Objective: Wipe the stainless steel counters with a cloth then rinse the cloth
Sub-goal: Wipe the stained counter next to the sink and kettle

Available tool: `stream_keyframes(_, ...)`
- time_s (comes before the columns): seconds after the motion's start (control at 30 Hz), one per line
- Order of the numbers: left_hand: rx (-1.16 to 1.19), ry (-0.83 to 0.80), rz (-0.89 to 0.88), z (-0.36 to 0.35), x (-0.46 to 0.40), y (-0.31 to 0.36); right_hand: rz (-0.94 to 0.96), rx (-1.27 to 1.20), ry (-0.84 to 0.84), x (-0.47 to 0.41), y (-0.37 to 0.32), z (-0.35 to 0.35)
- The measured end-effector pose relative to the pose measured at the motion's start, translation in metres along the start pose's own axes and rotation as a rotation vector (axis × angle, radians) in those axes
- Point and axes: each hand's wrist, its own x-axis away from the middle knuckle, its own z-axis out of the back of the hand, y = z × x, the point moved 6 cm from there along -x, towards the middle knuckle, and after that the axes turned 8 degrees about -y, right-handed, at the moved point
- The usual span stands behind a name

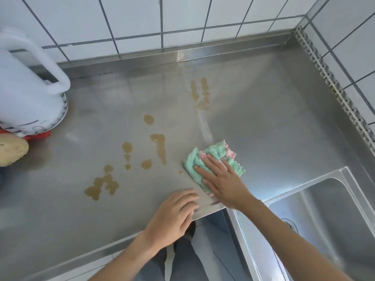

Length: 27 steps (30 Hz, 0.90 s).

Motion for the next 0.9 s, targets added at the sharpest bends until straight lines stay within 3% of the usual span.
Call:
stream_keyframes(0.13,-0.019,0.080,0.163,0.013,0.041,-0.021,-0.268,-0.083,0.030,0.003,0.058,0.012)
stream_keyframes(0.27,-0.082,0.145,0.344,0.024,0.066,-0.032,-0.465,-0.134,0.104,-0.039,0.039,0.022)
stream_keyframes(0.47,-0.123,0.122,0.457,0.019,0.071,-0.029,-0.046,0.025,0.072,-0.021,-0.063,-0.023)
stream_keyframes(0.57,-0.135,0.102,0.477,0.019,0.071,-0.029,0.100,0.076,0.006,0.014,-0.044,-0.037)
stream_keyframes(0.67,-0.136,0.090,0.462,0.021,0.070,-0.028,-0.037,0.112,-0.019,0.021,0.022,-0.021)
stream_keyframes(0.73,-0.140,0.078,0.450,0.024,0.066,-0.025,-0.204,0.006,0.018,0.005,0.056,-0.001)
stream_keyframes(0.9,-0.136,0.063,0.398,0.029,0.043,-0.016,-0.488,-0.137,0.100,-0.060,0.041,0.025)
